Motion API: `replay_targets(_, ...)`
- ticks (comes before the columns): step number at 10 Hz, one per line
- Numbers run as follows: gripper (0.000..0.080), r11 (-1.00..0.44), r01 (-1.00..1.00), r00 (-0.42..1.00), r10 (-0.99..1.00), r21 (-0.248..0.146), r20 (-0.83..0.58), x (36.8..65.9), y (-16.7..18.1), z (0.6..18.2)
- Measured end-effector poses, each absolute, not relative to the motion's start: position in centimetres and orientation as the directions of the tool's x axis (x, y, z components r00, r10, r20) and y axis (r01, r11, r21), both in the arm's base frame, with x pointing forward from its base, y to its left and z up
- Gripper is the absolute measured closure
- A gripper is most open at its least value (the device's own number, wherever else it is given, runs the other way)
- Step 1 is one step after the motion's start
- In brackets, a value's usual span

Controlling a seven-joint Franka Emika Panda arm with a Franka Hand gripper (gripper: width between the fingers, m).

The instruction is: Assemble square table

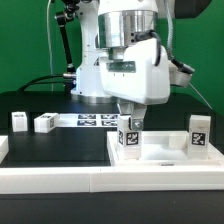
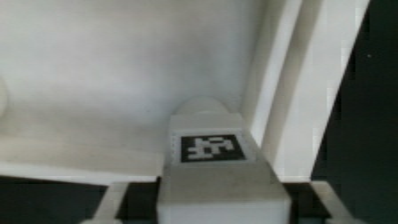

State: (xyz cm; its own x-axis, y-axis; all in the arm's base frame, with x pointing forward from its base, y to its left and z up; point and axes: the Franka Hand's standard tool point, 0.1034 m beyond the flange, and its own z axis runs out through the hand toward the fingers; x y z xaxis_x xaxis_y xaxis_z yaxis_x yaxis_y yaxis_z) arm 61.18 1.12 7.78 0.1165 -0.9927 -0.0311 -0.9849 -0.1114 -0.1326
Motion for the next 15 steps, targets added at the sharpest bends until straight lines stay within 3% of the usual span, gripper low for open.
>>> replay_targets(3, 0.0509, 0.032, -0.990, -0.023, -0.997, -0.135, -0.074, 61.22, 0.89, 7.75)
replay_targets(6, 0.0503, 0.009, -0.991, 0.000, -0.998, -0.136, -0.069, 61.25, 0.84, 7.67)
replay_targets(7, 0.0302, -0.021, -0.990, 0.030, -0.997, -0.138, -0.065, 61.23, 0.84, 7.65)
replay_targets(8, 0.0302, -0.062, -0.990, 0.070, -0.996, -0.131, -0.063, 61.13, 0.90, 7.62)
replay_targets(9, 0.0184, -0.163, -0.977, 0.171, -0.984, -0.135, -0.050, 61.14, 0.78, 7.62)
replay_targets(10, 0.0160, -0.271, -0.953, 0.278, -0.960, -0.139, -0.035, 61.15, 0.69, 7.64)
replay_targets(15, 0.0151, -0.645, -0.752, 0.648, -0.761, -0.133, 0.028, 61.14, 0.98, 7.63)
